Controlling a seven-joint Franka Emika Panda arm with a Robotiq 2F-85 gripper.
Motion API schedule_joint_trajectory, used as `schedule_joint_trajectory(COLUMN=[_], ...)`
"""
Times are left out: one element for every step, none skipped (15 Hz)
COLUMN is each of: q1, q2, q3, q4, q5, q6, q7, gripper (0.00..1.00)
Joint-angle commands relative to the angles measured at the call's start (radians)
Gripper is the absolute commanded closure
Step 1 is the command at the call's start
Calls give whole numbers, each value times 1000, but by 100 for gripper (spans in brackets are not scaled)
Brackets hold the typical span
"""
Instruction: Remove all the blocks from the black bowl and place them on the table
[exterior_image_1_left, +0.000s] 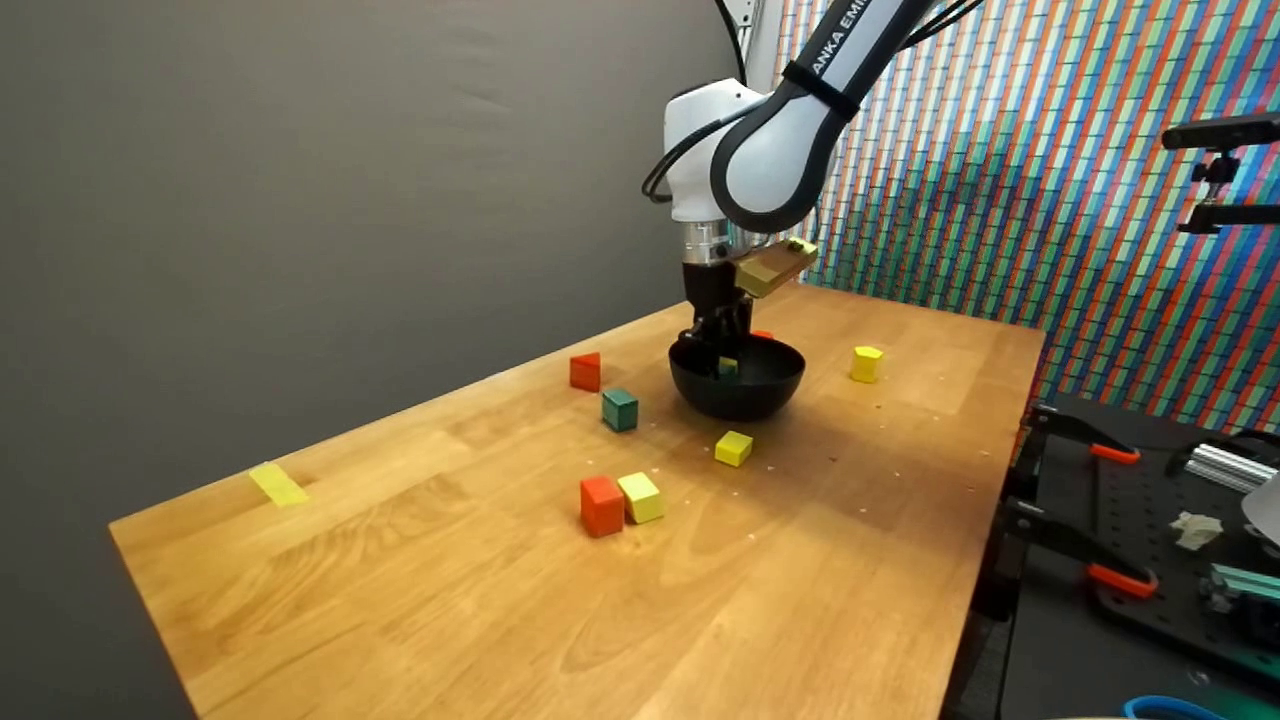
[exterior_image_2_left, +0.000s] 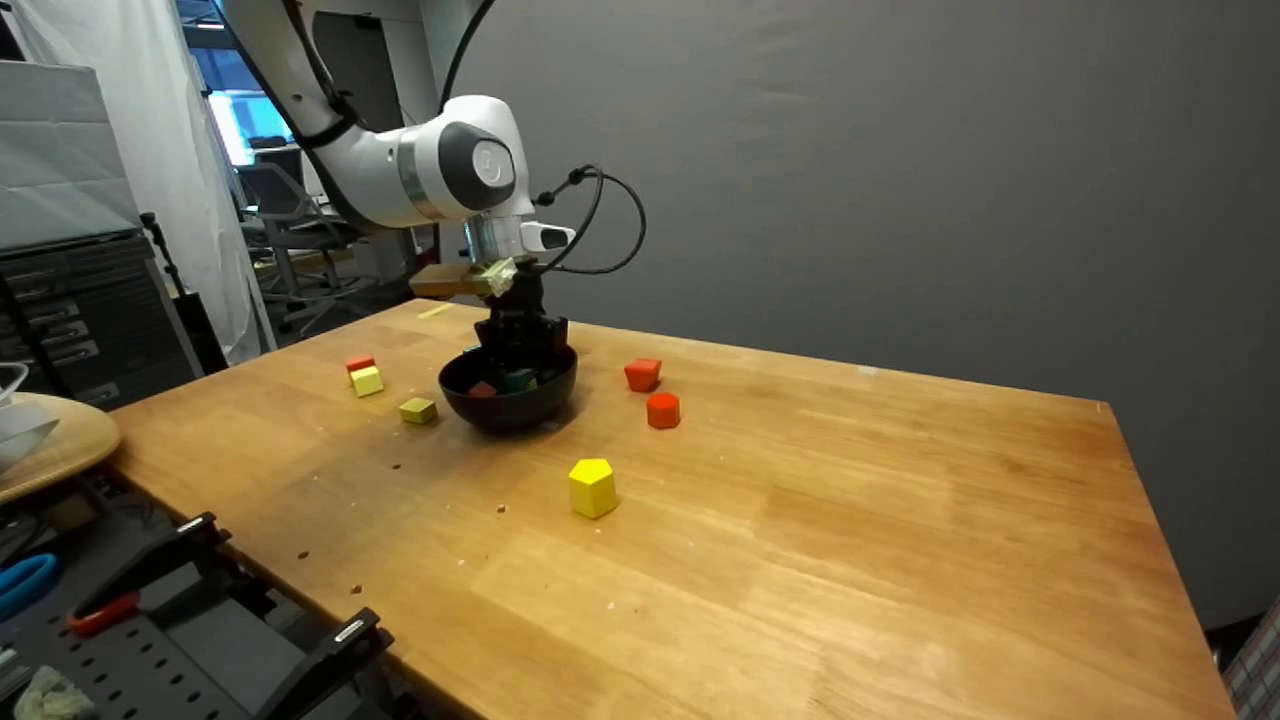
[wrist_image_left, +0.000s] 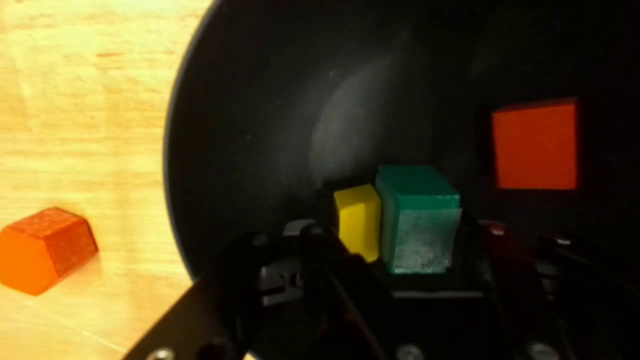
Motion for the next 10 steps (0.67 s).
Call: schedule_joint_trajectory(q1=[-42, -35, -35, -38, -42, -49, -51, -53, -52, -48], q2=[-231, -277, -330, -382, -434, -483, -532, -579, -624, -670], q3=[49, 48, 52, 63, 74, 90, 102, 115, 124, 131], q4=[-210, -262, -314, -368, -421, -475, -531, -588, -645, -703], q5=[63, 68, 78, 99, 123, 163, 203, 248, 294, 346], q6=[5, 38, 67, 100, 122, 151, 177, 199, 224, 243], q7=[-60, -33, -19, -14, -16, -32, -40, -60, -77, -100], gripper=[75, 75, 75, 75, 75, 75, 75, 75, 75, 75])
